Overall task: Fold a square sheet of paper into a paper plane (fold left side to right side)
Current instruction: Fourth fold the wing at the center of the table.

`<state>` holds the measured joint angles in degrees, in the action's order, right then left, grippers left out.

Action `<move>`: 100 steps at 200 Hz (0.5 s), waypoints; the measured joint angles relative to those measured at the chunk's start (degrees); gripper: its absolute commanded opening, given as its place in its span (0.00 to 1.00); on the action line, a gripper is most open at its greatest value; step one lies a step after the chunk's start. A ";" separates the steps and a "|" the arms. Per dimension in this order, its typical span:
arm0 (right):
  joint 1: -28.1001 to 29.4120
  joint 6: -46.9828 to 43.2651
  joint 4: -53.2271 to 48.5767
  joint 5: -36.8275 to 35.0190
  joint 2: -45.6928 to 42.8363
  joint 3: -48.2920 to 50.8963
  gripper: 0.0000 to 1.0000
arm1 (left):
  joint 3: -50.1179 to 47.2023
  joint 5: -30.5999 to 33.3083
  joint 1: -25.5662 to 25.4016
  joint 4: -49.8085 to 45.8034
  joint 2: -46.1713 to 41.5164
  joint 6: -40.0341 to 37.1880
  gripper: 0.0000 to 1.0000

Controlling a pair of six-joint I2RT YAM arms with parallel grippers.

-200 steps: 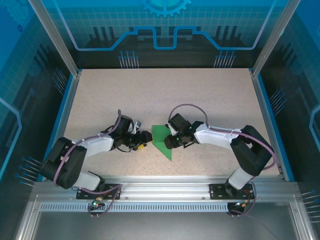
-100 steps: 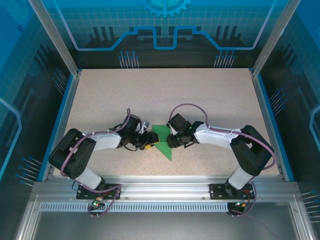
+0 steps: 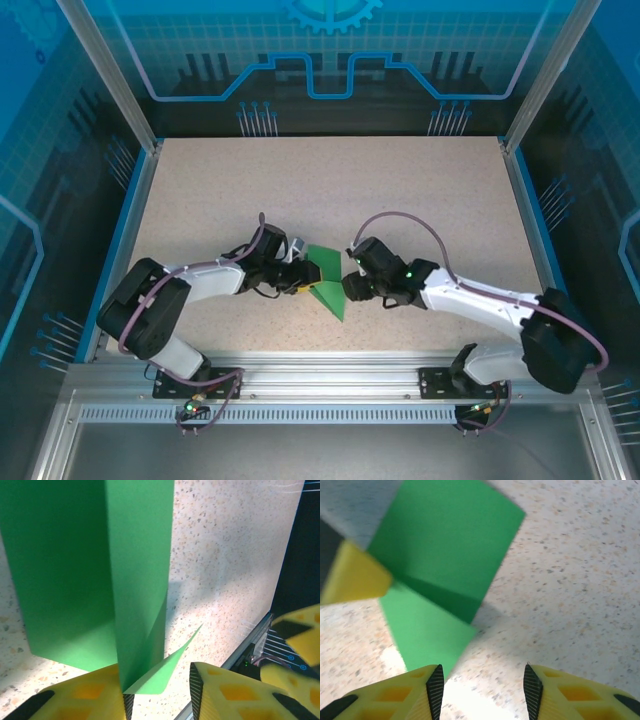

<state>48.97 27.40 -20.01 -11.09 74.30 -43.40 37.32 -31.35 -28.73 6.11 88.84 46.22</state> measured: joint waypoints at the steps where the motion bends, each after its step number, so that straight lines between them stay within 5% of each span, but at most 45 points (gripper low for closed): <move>1: 0.15 0.02 0.04 -0.07 -0.11 0.07 0.48 | 0.02 0.00 0.00 0.00 -0.02 0.00 0.33; 40: 8.11 3.34 2.95 -2.45 -0.35 3.63 0.48 | 0.68 0.07 -0.07 -0.81 -0.74 0.26 0.26; 100: 14.71 5.22 4.52 -7.50 12.02 -1.57 0.41 | 1.77 0.70 -0.17 -3.28 -1.49 0.48 0.21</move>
<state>63.68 32.62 -15.49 -18.59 86.32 -44.97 39.09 -30.65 -28.91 2.83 87.35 46.70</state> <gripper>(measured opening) 0.421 0.216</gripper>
